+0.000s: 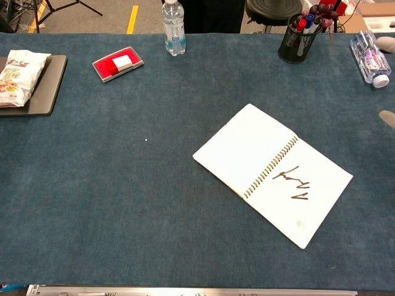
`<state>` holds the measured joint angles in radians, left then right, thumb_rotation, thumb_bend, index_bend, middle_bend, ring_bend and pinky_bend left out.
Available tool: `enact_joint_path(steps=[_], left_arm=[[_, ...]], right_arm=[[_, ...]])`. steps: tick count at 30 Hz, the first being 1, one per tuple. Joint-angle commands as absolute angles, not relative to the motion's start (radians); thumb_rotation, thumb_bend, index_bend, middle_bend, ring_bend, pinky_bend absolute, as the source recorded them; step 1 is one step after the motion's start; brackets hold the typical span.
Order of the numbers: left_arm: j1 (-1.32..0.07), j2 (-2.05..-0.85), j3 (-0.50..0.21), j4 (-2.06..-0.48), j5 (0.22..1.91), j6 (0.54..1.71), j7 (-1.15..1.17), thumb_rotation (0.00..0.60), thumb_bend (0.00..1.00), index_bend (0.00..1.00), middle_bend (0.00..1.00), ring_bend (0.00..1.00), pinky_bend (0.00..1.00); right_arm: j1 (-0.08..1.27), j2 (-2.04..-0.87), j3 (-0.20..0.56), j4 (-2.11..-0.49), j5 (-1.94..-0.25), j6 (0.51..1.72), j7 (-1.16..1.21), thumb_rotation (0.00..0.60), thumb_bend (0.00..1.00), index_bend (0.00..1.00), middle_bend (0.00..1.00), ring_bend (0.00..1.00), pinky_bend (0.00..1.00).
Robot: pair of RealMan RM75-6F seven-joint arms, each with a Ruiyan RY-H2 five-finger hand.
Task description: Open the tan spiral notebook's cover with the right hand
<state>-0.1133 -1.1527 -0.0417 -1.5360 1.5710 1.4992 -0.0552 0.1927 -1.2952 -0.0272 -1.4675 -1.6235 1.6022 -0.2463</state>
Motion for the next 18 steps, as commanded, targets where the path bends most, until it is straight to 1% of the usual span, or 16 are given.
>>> enact_joint_path(steps=[1, 10, 18], left_arm=[[-0.120, -1.163, -0.050, -1.525, 1.572, 1.503, -0.067, 0.600, 0.22, 0.40, 0.30, 0.26, 0.46], [-0.140, -1.162, -0.062, -1.518, 1.537, 1.467, -0.079, 0.600, 0.22, 0.40, 0.30, 0.26, 0.46], [-0.156, -1.177, -0.062, -1.500, 1.518, 1.436, -0.062, 0.600, 0.22, 0.40, 0.30, 0.26, 0.46]], right_arm=[[0.155, -1.272, -0.016, -1.493, -1.578, 1.610, -0.256, 0.600, 0.20, 0.10, 0.19, 0.08, 0.14], [0.103, -1.271, 0.021, -1.441, -1.525, 1.642, -0.147, 0.600, 0.20, 0.10, 0.19, 0.08, 0.14], [0.094, -1.249, 0.059, -1.426, -1.498, 1.631, -0.077, 0.600, 0.20, 0.10, 0.19, 0.08, 0.14]])
